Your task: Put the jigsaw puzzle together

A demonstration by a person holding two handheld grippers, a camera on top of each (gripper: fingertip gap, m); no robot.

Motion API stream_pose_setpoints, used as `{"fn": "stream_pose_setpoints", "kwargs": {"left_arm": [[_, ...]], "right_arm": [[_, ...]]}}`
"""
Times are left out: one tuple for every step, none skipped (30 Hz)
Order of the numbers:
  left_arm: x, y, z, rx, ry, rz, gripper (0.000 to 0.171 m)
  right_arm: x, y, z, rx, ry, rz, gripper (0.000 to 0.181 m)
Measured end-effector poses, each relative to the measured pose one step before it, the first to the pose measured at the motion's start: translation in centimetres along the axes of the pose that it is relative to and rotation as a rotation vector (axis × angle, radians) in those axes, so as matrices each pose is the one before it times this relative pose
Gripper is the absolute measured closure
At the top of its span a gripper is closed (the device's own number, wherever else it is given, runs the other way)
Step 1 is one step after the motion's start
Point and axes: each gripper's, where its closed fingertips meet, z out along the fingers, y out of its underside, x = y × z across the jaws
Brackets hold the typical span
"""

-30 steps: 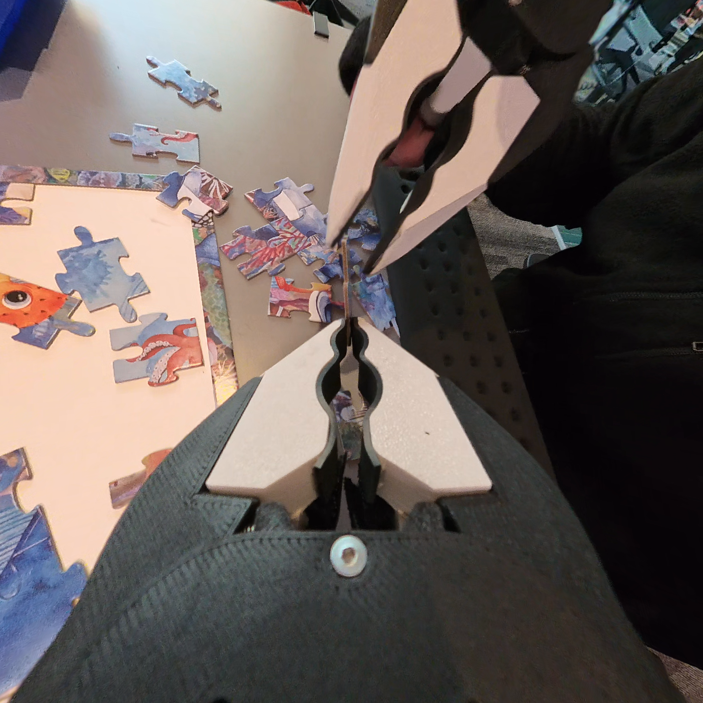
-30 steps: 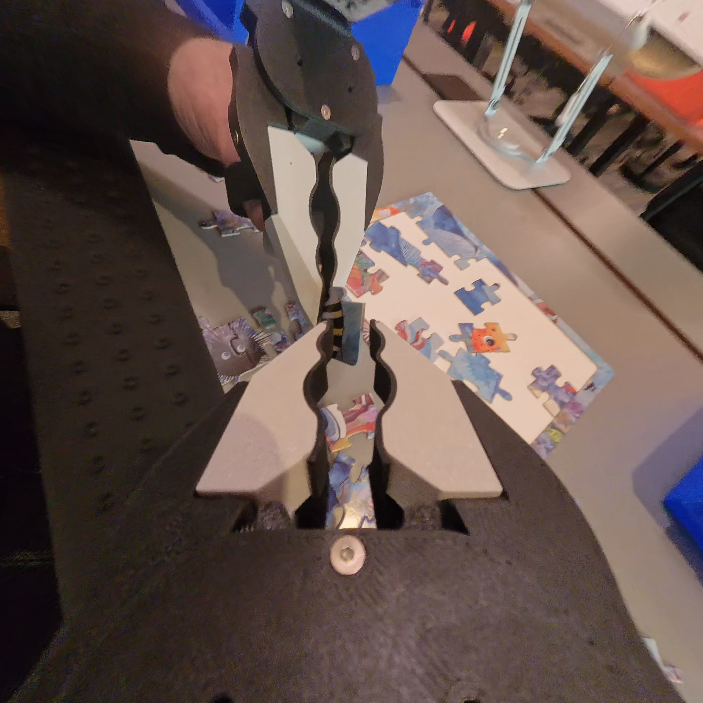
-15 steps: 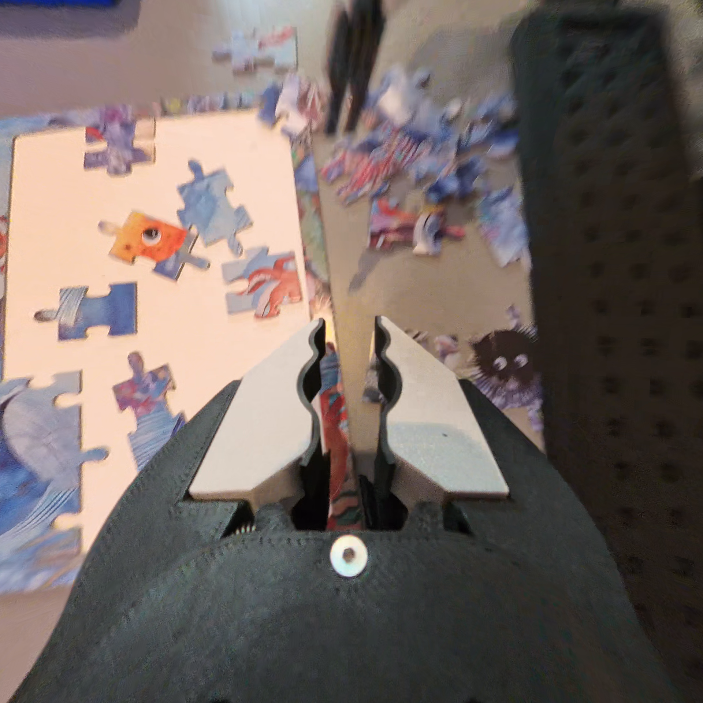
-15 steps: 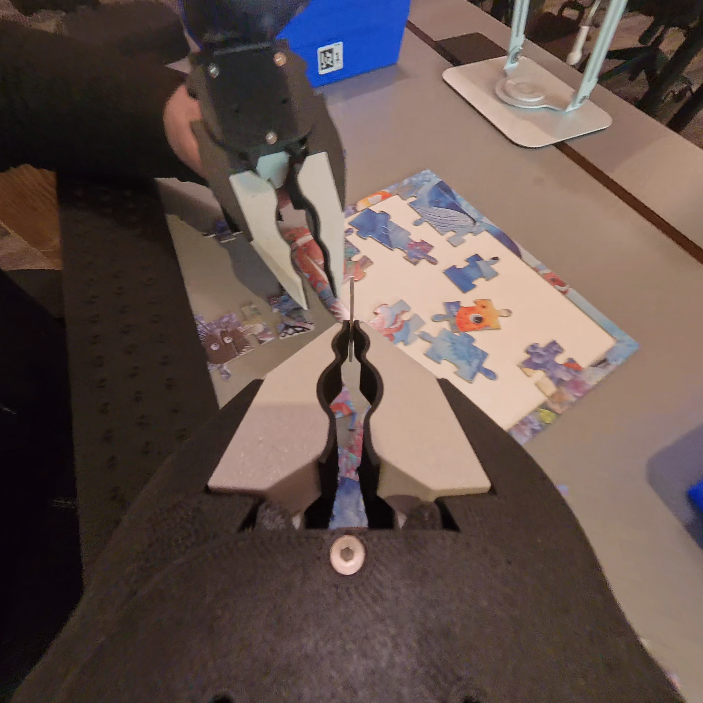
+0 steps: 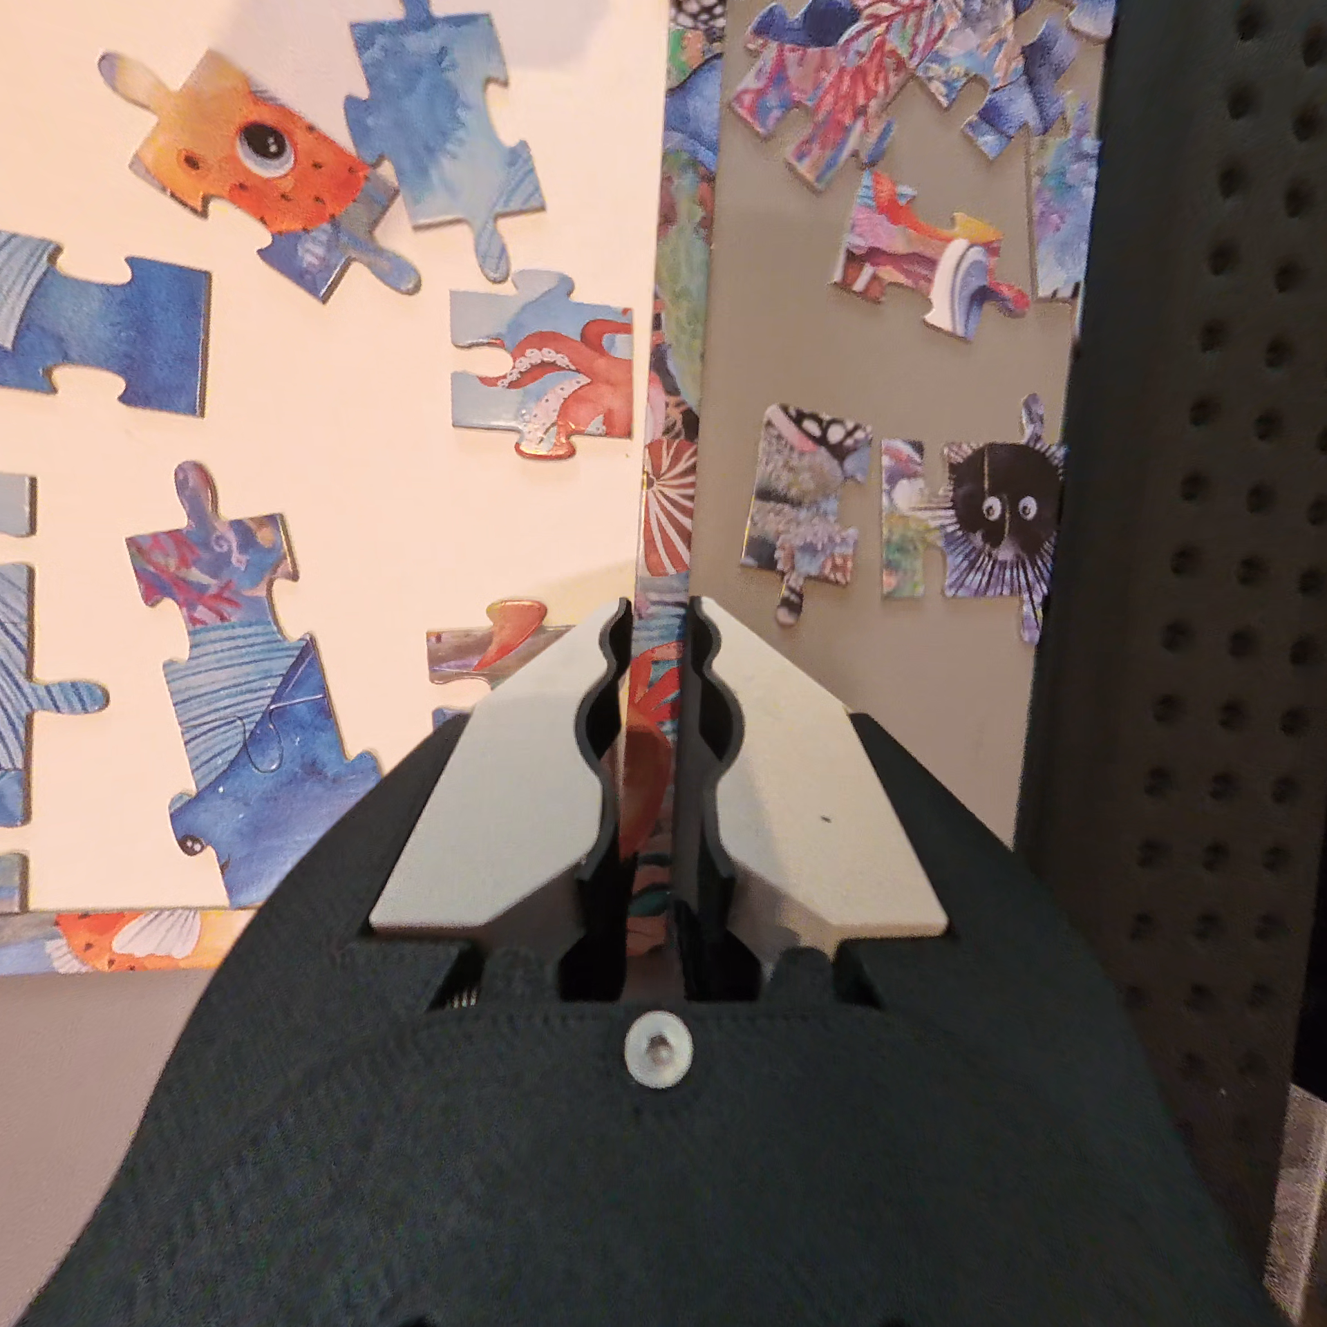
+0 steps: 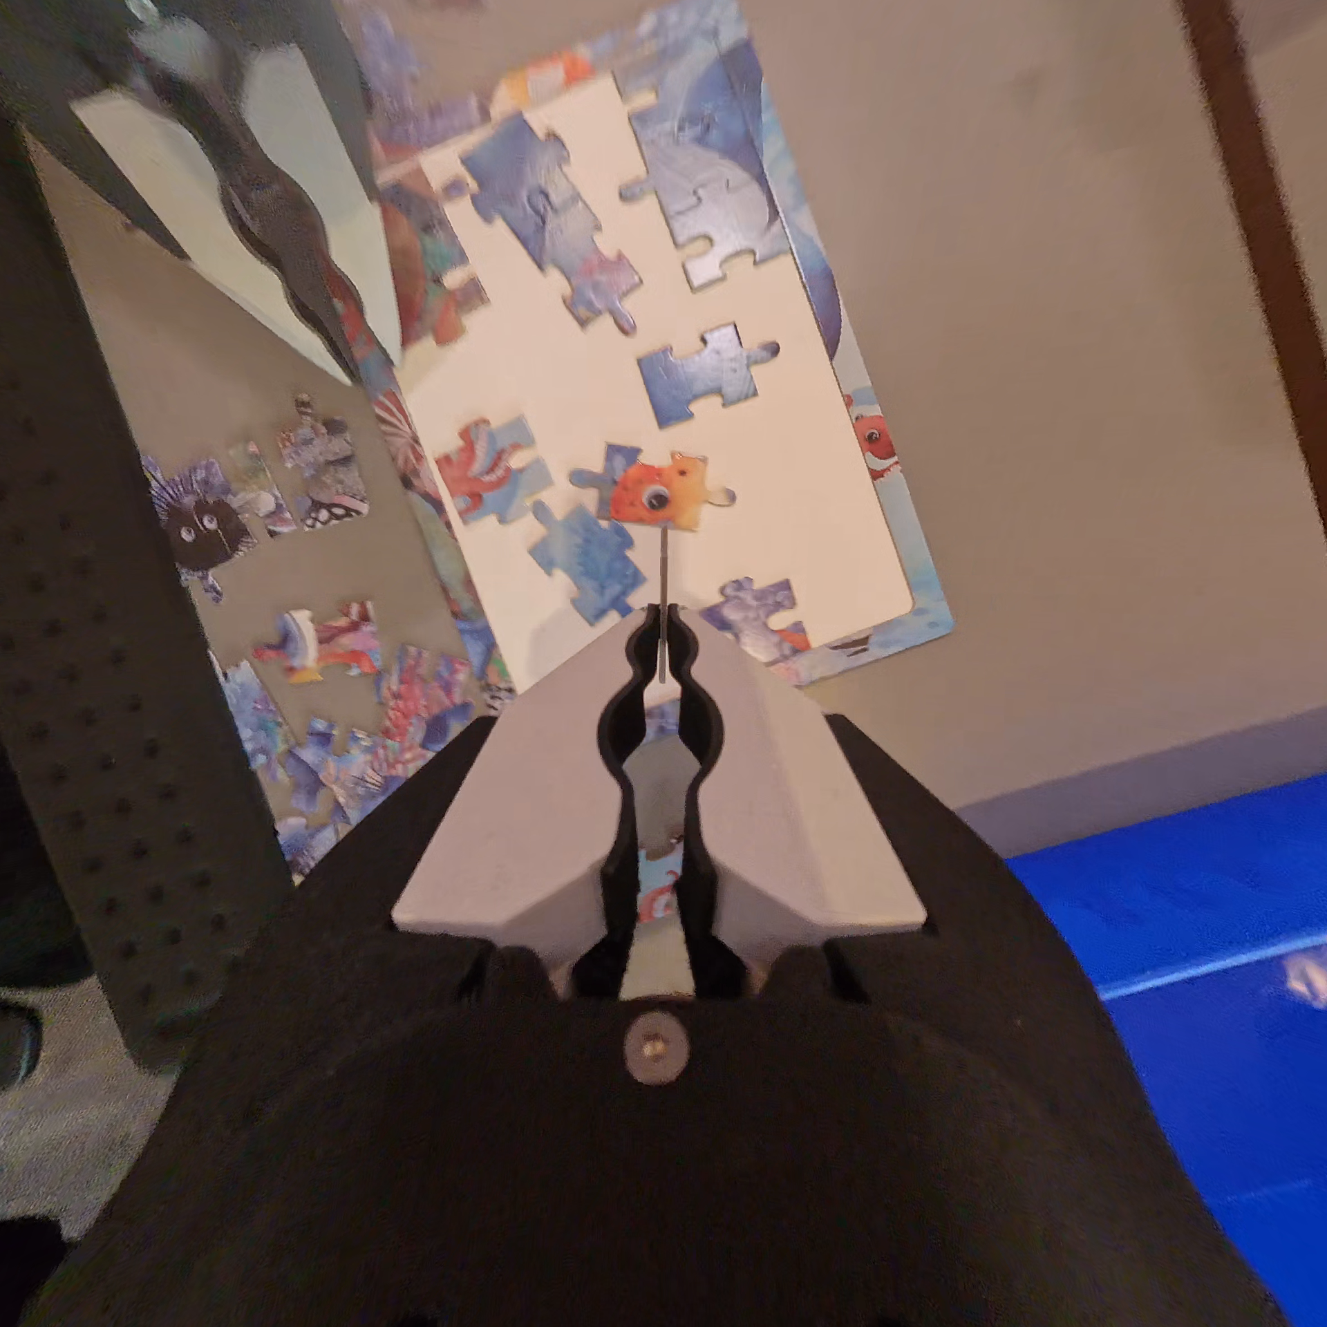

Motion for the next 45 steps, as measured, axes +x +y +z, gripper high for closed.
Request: {"fn": "stream_pose_setpoints", "kwargs": {"left_arm": [[-0.006, 0.4, -0.233, -0.00718, 0.0107, -0.0115, 0.157], [0.009, 0.433, -0.305, -0.01005, 0.0121, -0.0084, 0.157], [-0.091, 0.403, -0.257, -0.00934, 0.0039, -0.0066, 0.158], [-0.136, 0.271, -0.148, -0.00368, 0.0, -0.0071, 0.159], [-0.087, 0.16, -0.039, 0.0008, 0.0037, -0.0048, 0.16], [0.018, 0.085, -0.063, 0.00316, 0.0067, -0.0032, 0.16], [0.002, -0.009, -0.009, 0.0033, 0.0031, 0.0, 0.161], [-0.131, 0.015, 0.038, -0.00057, -0.0018, 0.0021, 0.162], [-0.037, -0.006, -0.023, -0.00111, -0.0004, 0.0025, 0.163], [0.053, -0.032, 0.009, 0.0002, 0.0032, 0.0008, 0.163], [-0.034, 0.019, 0.056, 0.00117, 0.0019, 0.0007, 0.163], [-0.041, -0.017, -0.019, 0.00144, 0.0008, -0.0007, 0.164], [0.033, -0.039, 0.026, 0.00232, 0.0029, -0.0019, 0.164], [-0.02, 0.067, -0.048, 0.00091, 0.0034, -0.001, 0.164], [-0.049, 0.052, 0.03, 0.00171, 0.0019, -0.0002, 0.164], [-0.008, -0.002, -0.025, 0.00061, -0.0003, -0.0003, 0.164], [0.017, 0.021, -0.006, -0.00065, 0.0003, 0.0008, 0.164], [0.0, 0.004, 0.021, -0.00018, 0.0011, 0.0015, 0.164], [0.053, -0.012, -0.01, -0.00206, -0.0001, 0.0004, 0.163], [0.012, 0.032, 0.003, -0.00224, -0.0007, 0.0007, 0.163], [0.007, -0.011, -0.001, -0.00133, -0.0003, 0.0003, 0.163], [-0.022, -0.01, -0.023, -0.00156, 0.0003, 0.0004, 0.163], [-0.045, 0.03, -0.015, -0.0016, -0.0003, -0.0001, 0.163], [0.035, -0.018, 0.044, -0.00008, -0.0004, -0.0006, 0.164], [0.014, -0.045, 0.068, 0.00026, -0.0008, 0.0, 0.164], [0.013, -0.005, -0.024, -0.00104, -0.0009, 0.0002, 0.164], [-0.024, -0.019, -0.016, -0.00078, -0.001, -0.0005, 0.164], [-0.041, -0.013, -0.025, -0.00083, -0.0008, -0.0006, 0.164], [0.024, -0.045, 0.015, -0.00137, -0.0013, 0.0007, 0.164], [0.009, -0.025, 0.004, -0.00104, -0.0003, -0.0014, 0.165], [-0.093, -0.055, -0.001, -0.00038, -0.0019, -0.0009, 0.165], [-0.048, -0.017, 0.049, -0.00015, -0.0019, -0.0008, 0.165], [0.006, 0.02, 0.02, 0.00207, 0.0001, -0.002, 0.166], [0.01, 0.0, -0.053, -0.00097, -0.0018, -0.0022, 0.166], [-0.01, 0.009, -0.027, -0.00069, -0.001, 0.0001, 0.166], [0.038, -0.003, 0.037, 0.00021, -0.0008, -0.0006, 0.166], [-0.007, -0.024, 0.004, 0.0009, -0.001, 0.0008, 0.166], [-0.031, -0.018, -0.042, -0.00037, -0.0004, 0.0008, 0.166], [-0.014, -0.01, -0.049, -0.00111, 0.0009, -0.0005, 0.166], [-0.005, -0.011, 0.006, 0.00127, 0.0018, -0.0016, 0.166], [0.03, -0.007, 0.041, 0.00176, 0.0005, -0.0016, 0.167], [-0.01, 0.013, -0.081, 0.001, 0.0023, -0.0011, 0.167], [-0.001, 0.005, -0.059, 0.00033, 0.0022, 0.0, 0.167], [0.015, -0.01, -0.012, 0.00089, -0.0002, 0.0008, 0.167], [-0.016, -0.048, -0.047, -0.00015, 0.0003, 0.0008, 0.167]], "right_arm": [[0.731, -0.012, 0.623, -0.044, -0.0244, -0.0016, 0.181], [0.602, 0.029, 0.698, -0.0463, -0.0257, -0.0046, 0.181], [0.547, 0.063, 0.76, -0.0476, -0.0259, -0.0048, 0.181], [0.571, 0.043, 0.763, -0.0449, -0.0219, -0.0018, 0.181], [0.473, -0.029, 0.726, -0.0388, -0.0244, -0.0047, 0.181], [0.502, -0.186, 0.654, -0.028, -0.0196, -0.0058, 0.181], [0.504, -0.292, 0.562, -0.0193, -0.0176, 0.0004, 0.181], [0.358, -0.239, 0.527, -0.0215, -0.0191, -0.0053, 0.181], [0.36, -0.179, 0.463, -0.0243, -0.0121, -0.0139, 0.181], [0.387, -0.074, 0.386, -0.0257, -0.0106, -0.0021, 0.181], [0.265, 0.059, 0.367, -0.0305, -0.0181, 0.0026, 0.181], [0.343, 0.019, 0.309, -0.0263, -0.0093, -0.0008, 0.181], [0.672, -0.143, 0.163, -0.0121, 0.0122, 0.0127, 0.179], [0.687, -0.117, 0.111, -0.0107, 0.0174, 0.0174, 0.176], [0.4, 0.015, 0.213, -0.0163, 0.0099, 0.0007, 0.171], [0.438, 0.014, 0.213, -0.0117, 0.0174, -0.0004, 0.169], [0.414, 0.083, 0.164, -0.0108, 0.0184, 0.0111, 0.167], [0.227, 0.106, 0.12, -0.0068, 0.0112, 0.0082, 0.163], [0.246, -0.04, -0.027, 0.0069, 0.0187, 0.0018, 0.156], [0.437, -0.146, -0.279, 0.0181, 0.036, 0.0041, 0.155], [0.288, -0.188, -0.429, 0.0237, 0.0305, 0.0071, 0.155], [-0.11, -0.144, -0.458, 0.021, 0.0155, 0.0009, 0.156], [-0.287, -0.026, -0.433, 0.0144, 0.0185, -0.0083, 0.159], [-0.543, 0.024, -0.328, 0.013, 0.0111, -0.0131, 0.163], [-0.837, 0.096, -0.091, 0.0099, -0.0066, -0.0105, 0.169], [-0.743, 0.268, 0.199, 0.0008, -0.0063, -0.0062, 0.17], [-0.554, 0.307, 0.437, -0.0008, 0.0003, -0.0054, 0.169], [-0.525, 0.246, 0.613, 0.0017, -0.006, -0.0039, 0.169], [-0.464, 0.335, 0.68, -0.0056, -0.0086, -0.0013, 0.17], [0.028, 0.304, 0.569, -0.0052, 0.0164, -0.0012, 0.172], [0.172, 0.174, 0.449, 0.002, 0.0167, 0.0074, 0.174], [0.064, 0.043, 0.332, 0.0107, 0.0001, 0.0141, 0.176], [0.194, -0.107, 0.08, 0.0227, 0.0016, 0.0173, 0.178], [0.414, 0.016, -0.054, 0.0157, 0.009, 0.0213, 0.181], [0.442, 0.356, 0.005, -0.0076, 0.0112, 0.0144, 0.181], [0.279, 0.128, -0.039, 0.0057, 0.0025, 0.0108, 0.181], [0.311, 0.18, 0.018, -0.0022, 0.0055, 0.0131, 0.181], [0.285, 0.106, 0.028, -0.004, 0.0092, 0.0095, 0.181], [0.101, -0.058, -0.051, 0.0022, 0.0068, -0.0034, 0.181], [0.174, -0.045, -0.04, -0.0015, 0.0169, -0.0042, 0.181], [0.019, -0.081, -0.013, 0.0003, 0.0027, 0.0122, 0.181], [-0.076, -0.076, -0.028, -0.0005, -0.0023, 0.0061, 0.181], [-0.035, -0.179, -0.149, 0.0076, 0.0072, -0.0122, 0.181], [-0.239, -0.451, -0.256, 0.0236, -0.0063, -0.0094, 0.181], [-0.508, -0.593, -0.187, 0.0294, -0.0295, 0.0007, 0.181]]}}
